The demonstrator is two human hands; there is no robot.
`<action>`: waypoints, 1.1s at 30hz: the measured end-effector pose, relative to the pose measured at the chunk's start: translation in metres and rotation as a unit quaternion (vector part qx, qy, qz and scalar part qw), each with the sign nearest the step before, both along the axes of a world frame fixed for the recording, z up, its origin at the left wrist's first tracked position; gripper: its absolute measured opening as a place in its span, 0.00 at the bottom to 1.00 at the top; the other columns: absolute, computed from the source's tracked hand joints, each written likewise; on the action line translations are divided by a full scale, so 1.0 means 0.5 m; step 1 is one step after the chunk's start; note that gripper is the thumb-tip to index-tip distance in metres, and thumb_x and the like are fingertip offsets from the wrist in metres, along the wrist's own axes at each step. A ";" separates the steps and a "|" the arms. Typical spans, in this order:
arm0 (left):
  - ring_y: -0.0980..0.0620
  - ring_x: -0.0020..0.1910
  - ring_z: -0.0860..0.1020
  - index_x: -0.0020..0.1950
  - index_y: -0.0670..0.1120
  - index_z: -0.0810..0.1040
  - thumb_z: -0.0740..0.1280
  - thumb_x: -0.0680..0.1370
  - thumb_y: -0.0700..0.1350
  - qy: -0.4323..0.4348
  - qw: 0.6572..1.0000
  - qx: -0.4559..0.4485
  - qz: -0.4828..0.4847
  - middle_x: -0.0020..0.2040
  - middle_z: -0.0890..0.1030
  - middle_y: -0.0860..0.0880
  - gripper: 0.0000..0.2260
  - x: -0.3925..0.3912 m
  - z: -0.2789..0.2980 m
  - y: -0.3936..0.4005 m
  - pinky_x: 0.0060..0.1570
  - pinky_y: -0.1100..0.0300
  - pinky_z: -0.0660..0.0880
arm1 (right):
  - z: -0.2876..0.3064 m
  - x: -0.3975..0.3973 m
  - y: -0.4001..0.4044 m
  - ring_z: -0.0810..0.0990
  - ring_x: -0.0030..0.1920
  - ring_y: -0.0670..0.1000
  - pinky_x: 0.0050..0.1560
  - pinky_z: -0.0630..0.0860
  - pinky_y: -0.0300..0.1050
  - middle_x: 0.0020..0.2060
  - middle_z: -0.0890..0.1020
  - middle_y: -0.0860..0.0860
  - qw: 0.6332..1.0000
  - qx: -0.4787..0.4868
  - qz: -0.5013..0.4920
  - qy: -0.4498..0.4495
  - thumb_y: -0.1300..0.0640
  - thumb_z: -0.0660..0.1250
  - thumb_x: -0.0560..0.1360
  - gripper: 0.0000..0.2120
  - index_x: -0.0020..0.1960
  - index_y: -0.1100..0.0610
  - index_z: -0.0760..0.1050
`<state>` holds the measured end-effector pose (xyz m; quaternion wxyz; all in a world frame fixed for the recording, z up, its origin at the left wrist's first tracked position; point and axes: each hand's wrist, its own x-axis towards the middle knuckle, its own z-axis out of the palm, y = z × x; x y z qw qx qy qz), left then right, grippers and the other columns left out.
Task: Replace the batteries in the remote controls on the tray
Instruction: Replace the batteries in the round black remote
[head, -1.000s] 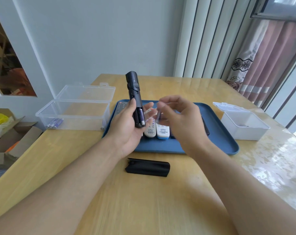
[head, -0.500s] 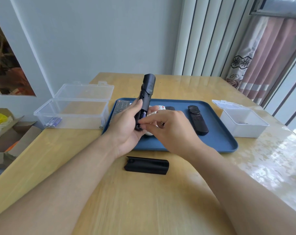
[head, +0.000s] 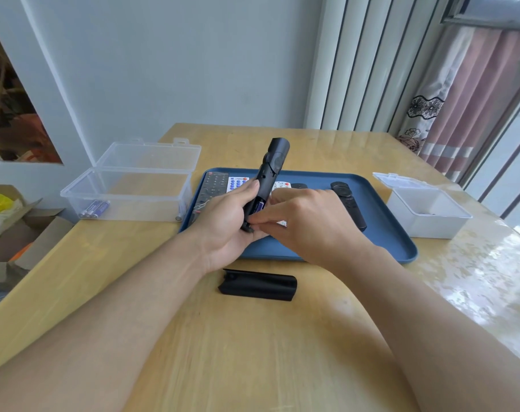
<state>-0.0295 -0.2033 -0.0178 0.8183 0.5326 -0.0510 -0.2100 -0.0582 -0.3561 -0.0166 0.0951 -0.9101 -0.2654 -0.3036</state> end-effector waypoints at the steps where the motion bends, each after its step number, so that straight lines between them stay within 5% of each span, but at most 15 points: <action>1: 0.49 0.49 0.78 0.69 0.44 0.78 0.57 0.86 0.48 0.002 1.000 -0.002 0.001 0.55 0.80 0.44 0.17 -0.001 0.002 0.000 0.49 0.55 0.82 | -0.001 -0.001 0.001 0.74 0.28 0.53 0.30 0.56 0.39 0.32 0.78 0.46 1.000 -0.010 -0.003 -0.016 0.49 0.69 0.75 0.07 0.45 0.41 0.86; 4: 0.47 0.47 0.76 0.70 0.42 0.77 0.57 0.86 0.48 0.015 1.000 -0.014 0.009 0.54 0.77 0.42 0.17 -0.003 0.007 -0.001 0.37 0.57 0.81 | -0.003 -0.004 0.003 0.74 0.27 0.54 0.26 0.60 0.38 0.32 0.79 0.46 0.999 -0.009 -0.004 -0.035 0.52 0.70 0.71 0.07 0.44 0.43 0.86; 9: 0.47 0.49 0.75 0.71 0.42 0.75 0.56 0.87 0.49 0.021 1.000 -0.021 -0.008 0.52 0.76 0.43 0.18 0.001 0.009 0.000 0.39 0.56 0.81 | -0.005 -0.005 0.012 0.73 0.26 0.52 0.22 0.69 0.42 0.32 0.79 0.46 0.998 0.007 0.019 -0.056 0.54 0.67 0.69 0.07 0.44 0.49 0.83; 12: 0.52 0.36 0.80 0.68 0.43 0.77 0.56 0.87 0.47 0.021 0.999 -0.026 -0.011 0.40 0.81 0.47 0.16 0.004 0.008 0.005 0.33 0.58 0.80 | -0.009 -0.002 0.012 0.72 0.26 0.53 0.22 0.68 0.42 0.31 0.78 0.46 0.997 0.006 0.025 -0.072 0.56 0.68 0.70 0.07 0.44 0.50 0.84; 14: 0.51 0.39 0.82 0.70 0.44 0.76 0.56 0.87 0.47 0.024 1.000 -0.016 -0.008 0.40 0.82 0.47 0.16 0.003 0.009 0.007 0.36 0.57 0.81 | -0.012 0.000 0.013 0.71 0.25 0.54 0.22 0.67 0.42 0.30 0.76 0.47 0.997 0.004 0.025 -0.077 0.57 0.67 0.70 0.08 0.44 0.49 0.85; 19: 0.44 0.58 0.75 0.72 0.42 0.74 0.58 0.86 0.50 0.054 0.998 0.005 -0.009 0.59 0.76 0.41 0.19 0.006 0.017 0.018 0.59 0.46 0.81 | -0.012 0.005 0.002 0.75 0.30 0.53 0.25 0.68 0.42 0.34 0.78 0.47 0.998 -0.014 0.042 -0.051 0.53 0.69 0.73 0.10 0.52 0.47 0.85; 23: 0.47 0.46 0.80 0.71 0.42 0.76 0.55 0.87 0.50 0.056 0.997 0.019 -0.040 0.54 0.79 0.42 0.19 0.001 0.023 0.017 0.44 0.54 0.81 | -0.013 0.022 -0.017 0.72 0.33 0.54 0.32 0.71 0.46 0.35 0.74 0.50 0.995 -0.008 0.090 -0.046 0.54 0.72 0.75 0.10 0.55 0.48 0.86; 25: 0.50 0.39 0.82 0.70 0.42 0.77 0.54 0.87 0.49 0.049 0.998 0.016 -0.046 0.49 0.82 0.44 0.19 0.004 0.016 0.014 0.47 0.52 0.82 | -0.012 0.025 -0.020 0.71 0.34 0.54 0.33 0.70 0.48 0.35 0.72 0.51 0.995 0.000 0.091 -0.040 0.53 0.71 0.76 0.09 0.55 0.49 0.86; 28: 0.47 0.50 0.85 0.69 0.41 0.77 0.56 0.87 0.48 0.023 0.998 0.032 -0.041 0.54 0.84 0.43 0.18 0.007 0.009 0.011 0.64 0.44 0.77 | 0.008 0.015 -0.015 0.72 0.37 0.47 0.37 0.70 0.40 0.38 0.73 0.50 0.981 0.163 0.087 0.059 0.53 0.72 0.77 0.06 0.53 0.50 0.85; 30: 0.42 0.58 0.84 0.68 0.42 0.78 0.57 0.87 0.49 0.018 0.999 0.035 -0.027 0.59 0.84 0.42 0.17 0.010 0.004 0.008 0.65 0.43 0.76 | 0.031 0.009 -0.020 0.72 0.36 0.42 0.41 0.68 0.33 0.38 0.76 0.45 0.924 0.345 0.073 0.147 0.54 0.68 0.80 0.04 0.49 0.51 0.82; 33: 0.40 0.57 0.84 0.69 0.42 0.77 0.57 0.86 0.49 0.031 0.999 0.001 0.007 0.59 0.84 0.40 0.17 0.010 0.000 0.003 0.60 0.42 0.78 | 0.049 0.021 -0.052 0.72 0.35 0.41 0.41 0.70 0.35 0.40 0.82 0.45 0.809 0.538 0.058 0.232 0.54 0.59 0.85 0.09 0.52 0.55 0.75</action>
